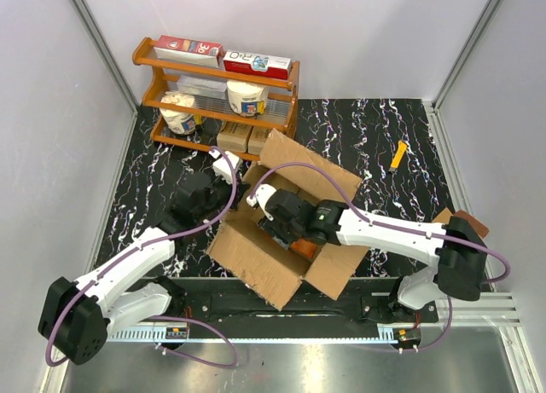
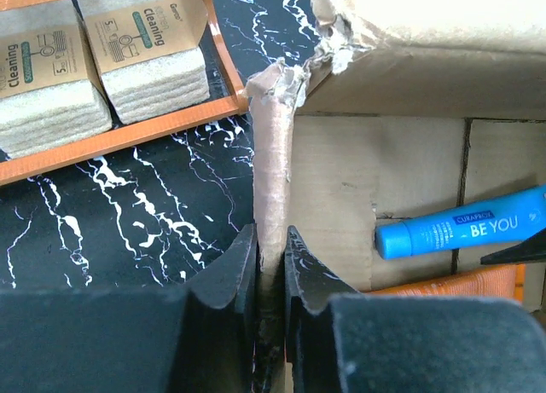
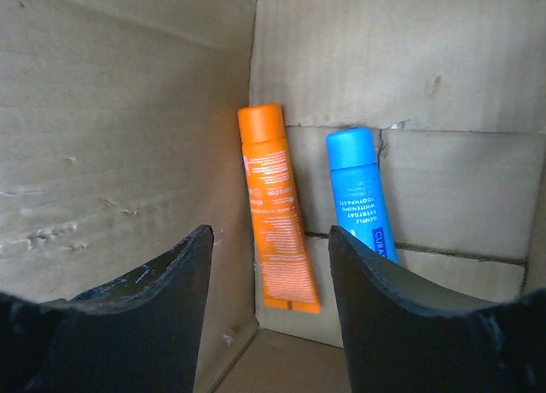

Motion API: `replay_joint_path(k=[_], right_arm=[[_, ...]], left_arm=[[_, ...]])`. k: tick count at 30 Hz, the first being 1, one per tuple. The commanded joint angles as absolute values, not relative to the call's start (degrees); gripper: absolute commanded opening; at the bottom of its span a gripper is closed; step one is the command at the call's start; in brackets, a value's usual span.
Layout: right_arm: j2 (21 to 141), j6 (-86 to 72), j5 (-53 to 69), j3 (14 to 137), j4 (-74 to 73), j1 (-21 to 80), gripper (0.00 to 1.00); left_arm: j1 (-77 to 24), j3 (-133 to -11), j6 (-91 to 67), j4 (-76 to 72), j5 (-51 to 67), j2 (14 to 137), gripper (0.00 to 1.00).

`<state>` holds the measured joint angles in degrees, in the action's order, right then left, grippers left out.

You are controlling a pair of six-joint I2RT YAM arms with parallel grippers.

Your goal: Unpack the express box

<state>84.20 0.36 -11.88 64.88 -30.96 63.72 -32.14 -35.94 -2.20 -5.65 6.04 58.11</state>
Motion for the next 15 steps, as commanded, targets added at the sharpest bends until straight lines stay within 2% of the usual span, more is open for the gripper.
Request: replay_joint_path(k=[1,10,15], right_arm=[[86.0,0.4,-16.3,65.0,-30.4,65.2,0.62],[93.9,3.6,-24.1,68.6,-36.8,65.6,0.63],[96.0,2.3,-24.2,68.9,-37.5,65.6,0.62]], left_arm=[[-32.3,-35.8,-2.3,-16.6,8.8,55.5,0.0],[-32.3,-45.9,-0.4,-2.4,10.6,58.7,0.0],[-32.3,-43.4,1.9,-5.7,10.5,56.1,0.0]])
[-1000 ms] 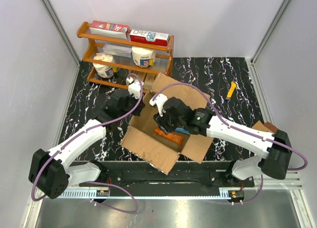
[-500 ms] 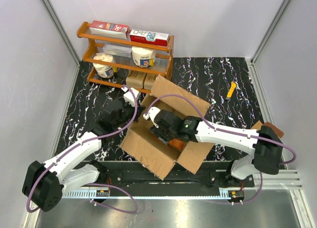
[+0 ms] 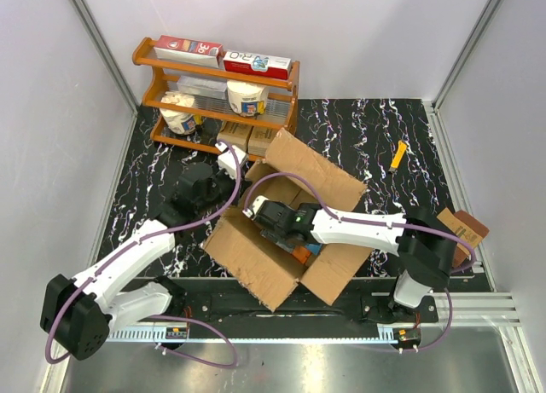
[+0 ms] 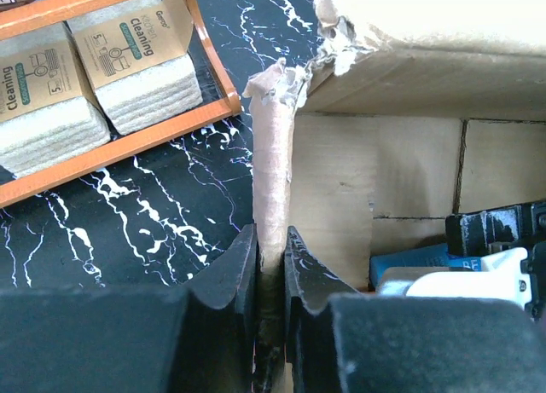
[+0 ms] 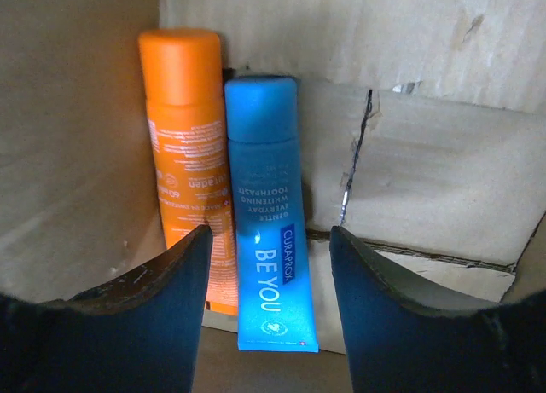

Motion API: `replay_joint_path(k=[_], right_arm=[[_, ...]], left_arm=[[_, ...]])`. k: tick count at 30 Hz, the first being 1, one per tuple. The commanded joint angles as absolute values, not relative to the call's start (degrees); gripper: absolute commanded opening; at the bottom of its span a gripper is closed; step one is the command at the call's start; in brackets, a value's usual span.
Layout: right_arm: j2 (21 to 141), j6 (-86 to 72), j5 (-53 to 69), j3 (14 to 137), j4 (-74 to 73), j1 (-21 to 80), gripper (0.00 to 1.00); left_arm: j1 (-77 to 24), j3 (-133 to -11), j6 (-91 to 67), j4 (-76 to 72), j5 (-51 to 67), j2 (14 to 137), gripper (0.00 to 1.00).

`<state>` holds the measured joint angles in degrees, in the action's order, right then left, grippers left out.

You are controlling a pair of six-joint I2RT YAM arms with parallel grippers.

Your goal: Unpack the express box

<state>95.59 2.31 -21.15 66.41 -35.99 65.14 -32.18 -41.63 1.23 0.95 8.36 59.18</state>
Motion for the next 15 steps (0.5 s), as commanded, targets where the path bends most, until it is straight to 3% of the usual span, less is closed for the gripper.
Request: replay_joint_path(k=[1,6,11,15], right_arm=[[96.2,1.9,-24.6,68.8,-37.2,65.6,0.62],[98.1,0.4,-26.7,68.8,-36.2,65.6,0.56],[100.3,-2.6,-27.8,69.0,-35.2,65.6,0.37],[101.2,-3.9,-31.1,68.0,-33.6,65.7,0.34]], left_arm=[[-32.3,-42.6,2.2,-6.2,10.6,55.6,0.0],[-32.3,-42.8,3.3,-5.0,13.4,55.4,0.0],[-32.2,-42.8,3.3,-5.3,14.1,55.2,0.0],[-32.3,-42.8,3.3,-5.3,15.4,55.2,0.0]])
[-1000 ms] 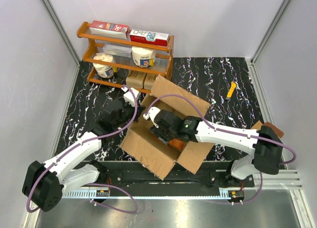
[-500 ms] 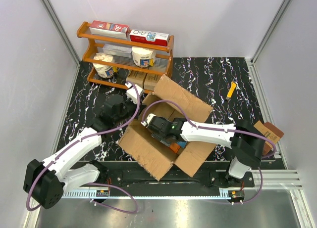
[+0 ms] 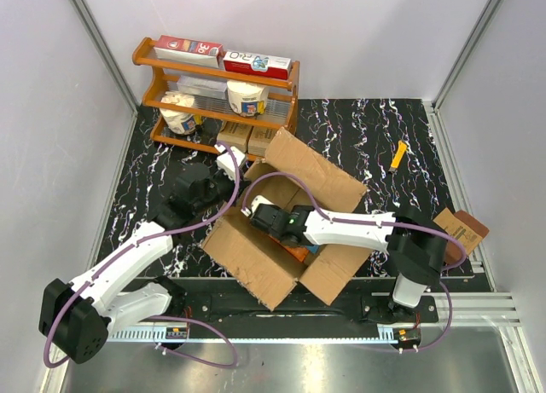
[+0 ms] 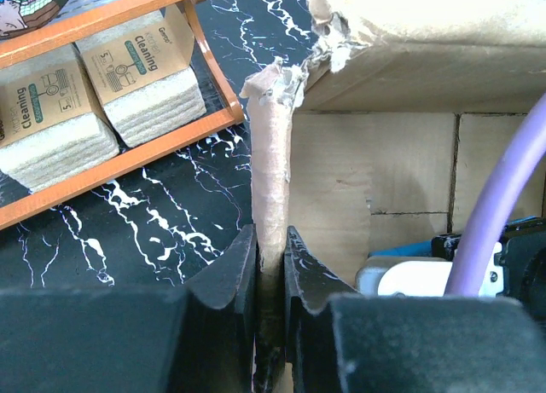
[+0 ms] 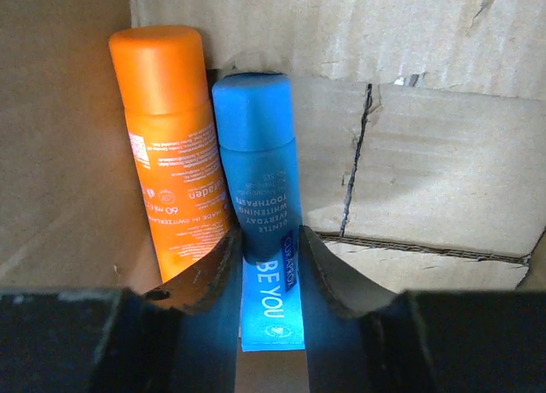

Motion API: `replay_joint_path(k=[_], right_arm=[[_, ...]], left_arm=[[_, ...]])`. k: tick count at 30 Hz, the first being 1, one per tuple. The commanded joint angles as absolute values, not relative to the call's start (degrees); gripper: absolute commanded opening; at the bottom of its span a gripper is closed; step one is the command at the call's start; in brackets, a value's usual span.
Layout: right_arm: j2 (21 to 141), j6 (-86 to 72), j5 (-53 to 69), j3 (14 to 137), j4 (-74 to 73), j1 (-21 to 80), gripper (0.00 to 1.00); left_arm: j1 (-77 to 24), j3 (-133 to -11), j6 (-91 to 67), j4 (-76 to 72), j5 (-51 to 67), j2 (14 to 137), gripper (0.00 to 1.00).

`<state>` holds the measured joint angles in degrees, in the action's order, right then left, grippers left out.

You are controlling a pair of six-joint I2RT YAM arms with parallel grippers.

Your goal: Unpack the express box

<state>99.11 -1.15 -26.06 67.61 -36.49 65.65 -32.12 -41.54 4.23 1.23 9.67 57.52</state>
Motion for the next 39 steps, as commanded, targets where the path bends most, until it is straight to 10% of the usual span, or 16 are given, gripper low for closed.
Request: replay_joint_path(k=[1,11,20,39], right_arm=[[101.5,-4.0,-31.7,67.9,-33.0,65.6,0.34],[103.0,-4.1,-32.2,65.4,-29.2,65.6,0.45],[98.4,-6.5,-34.9,67.0,-29.9,65.7,0.13],[69.7,-10.1,-32.1,74.8,-29.2,65.6,0.15]], left_arm=[[-32.3,-42.8,3.2,-5.3,16.0,55.3,0.0],[-32.2,-42.5,2.9,-6.2,17.9,55.4,0.0],[-32.3,-42.5,2.8,-6.3,14.9,54.6,0.0],[-32.2,-46.2,1.7,-1.8,8.1,57.9,0.0]])
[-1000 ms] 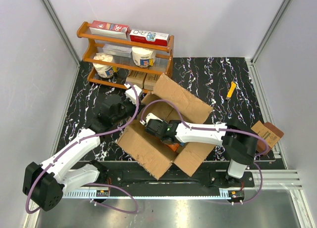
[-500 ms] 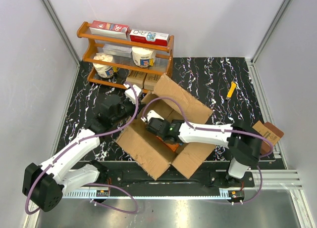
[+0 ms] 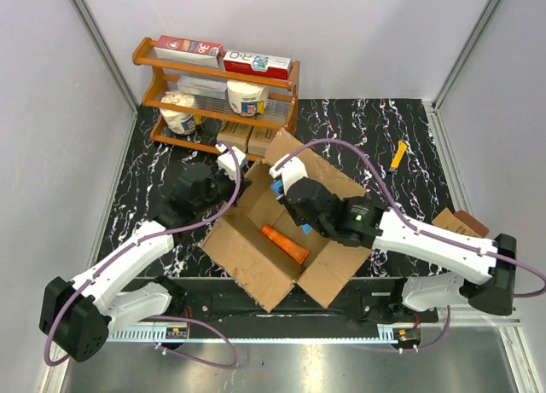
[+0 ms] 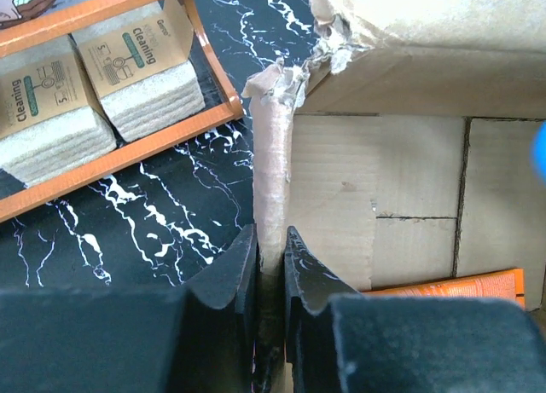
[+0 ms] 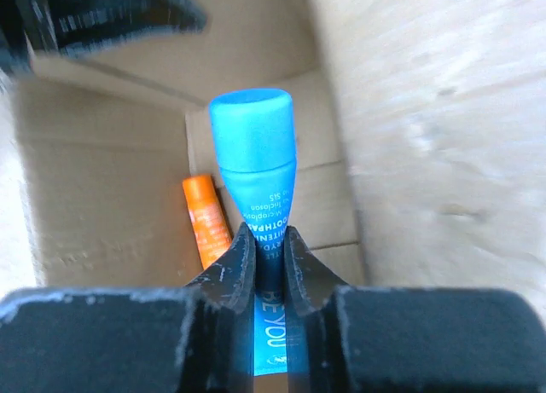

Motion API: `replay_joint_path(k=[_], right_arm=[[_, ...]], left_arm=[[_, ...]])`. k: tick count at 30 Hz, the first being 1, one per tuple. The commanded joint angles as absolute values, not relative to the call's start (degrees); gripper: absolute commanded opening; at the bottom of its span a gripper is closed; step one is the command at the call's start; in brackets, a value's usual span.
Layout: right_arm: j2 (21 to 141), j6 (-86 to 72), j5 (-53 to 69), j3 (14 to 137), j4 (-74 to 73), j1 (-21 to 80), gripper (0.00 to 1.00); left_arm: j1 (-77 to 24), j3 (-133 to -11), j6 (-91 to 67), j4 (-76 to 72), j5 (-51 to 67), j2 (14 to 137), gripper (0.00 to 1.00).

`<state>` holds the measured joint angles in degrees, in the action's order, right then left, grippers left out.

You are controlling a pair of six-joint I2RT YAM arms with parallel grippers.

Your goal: Unpack the express box

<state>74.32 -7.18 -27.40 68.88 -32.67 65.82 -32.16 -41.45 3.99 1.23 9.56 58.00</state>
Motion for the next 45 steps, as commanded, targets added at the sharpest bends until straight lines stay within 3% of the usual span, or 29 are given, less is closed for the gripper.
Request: replay_joint_path(k=[1,5,10,18,25,32,42,45], right_arm=[[68.0,-11.2,-35.6,77.1,-28.7,65.6,0.16],[65.1,-14.7,-58.9,82.3,-27.4,65.1,0.17],[63.4,-15.1,-69.2,84.3,-27.2,61.5,0.16],[63.0,-25.3,-59.4,81.3,-38.8,40.0,0.15],[66.3,-33.4,-47.1,69.2,-40.7,30.9,0.15],[73.9,-42.4,-39.6,59.0,-37.0,26.7,0.15],[84.8,-37.9,-36.4,54.1,-20.6,23.0,0.2],[89.6,-35.5,-35.7,56.2,-18.1,22.4,0.29]], left_arm=[[-32.3,-46.8,1.8,-0.7,7.0,58.5,0.0],[-31.8,-49.7,2.6,7.4,5.9,60.0,0.0],[-30.5,-50.3,2.5,11.5,6.2,58.8,0.0],[-27.8,-57.9,2.6,27.1,8.4,60.4,0.0],[-26.5,-60.7,1.1,33.0,6.5,59.9,0.0],[-26.3,-61.7,1.8,33.1,6.7,59.9,0.0],[-25.8,-61.7,1.8,32.8,7.4,60.7,0.0],[-25.8,-61.9,1.9,32.8,7.8,61.2,0.0]])
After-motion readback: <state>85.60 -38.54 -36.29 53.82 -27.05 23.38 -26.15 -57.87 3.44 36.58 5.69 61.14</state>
